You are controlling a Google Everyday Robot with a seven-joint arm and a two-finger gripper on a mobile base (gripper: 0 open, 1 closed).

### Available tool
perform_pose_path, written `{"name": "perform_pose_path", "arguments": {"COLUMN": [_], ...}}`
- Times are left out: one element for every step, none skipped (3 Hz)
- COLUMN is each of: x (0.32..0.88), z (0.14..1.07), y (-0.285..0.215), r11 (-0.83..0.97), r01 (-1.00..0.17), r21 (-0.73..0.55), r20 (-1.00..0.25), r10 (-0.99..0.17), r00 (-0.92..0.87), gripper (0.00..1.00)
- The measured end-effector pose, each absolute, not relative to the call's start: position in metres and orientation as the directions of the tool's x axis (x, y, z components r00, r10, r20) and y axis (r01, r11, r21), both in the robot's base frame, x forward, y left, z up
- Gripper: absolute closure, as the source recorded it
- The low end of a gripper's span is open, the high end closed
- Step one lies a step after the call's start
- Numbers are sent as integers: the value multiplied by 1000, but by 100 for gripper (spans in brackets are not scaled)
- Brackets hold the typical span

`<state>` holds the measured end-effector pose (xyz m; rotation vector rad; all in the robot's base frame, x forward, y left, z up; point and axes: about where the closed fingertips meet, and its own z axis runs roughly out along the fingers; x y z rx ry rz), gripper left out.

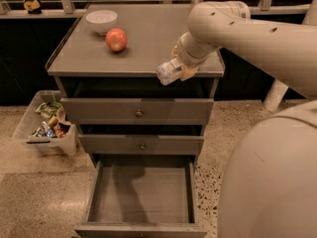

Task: Pick blue plastic bottle from bottom drawer and place on counter

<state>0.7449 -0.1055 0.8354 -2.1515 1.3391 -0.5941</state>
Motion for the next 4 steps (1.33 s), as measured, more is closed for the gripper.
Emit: {"name": "perform_pose_path", "arguments": {"x": [757, 771, 769, 789], "z": [849, 854, 854, 910], "y": [-106, -101, -100, -86], "r11": [-370, -401, -401, -444], "r01": [-667, -675, -675, -585], "r21": [-646, -619, -619, -679], "r20": [94, 120, 120, 207], "r10": [-907, -898, -898, -880], "r00": [412, 423, 423, 428], "gripper": [100, 100, 100, 100]}}
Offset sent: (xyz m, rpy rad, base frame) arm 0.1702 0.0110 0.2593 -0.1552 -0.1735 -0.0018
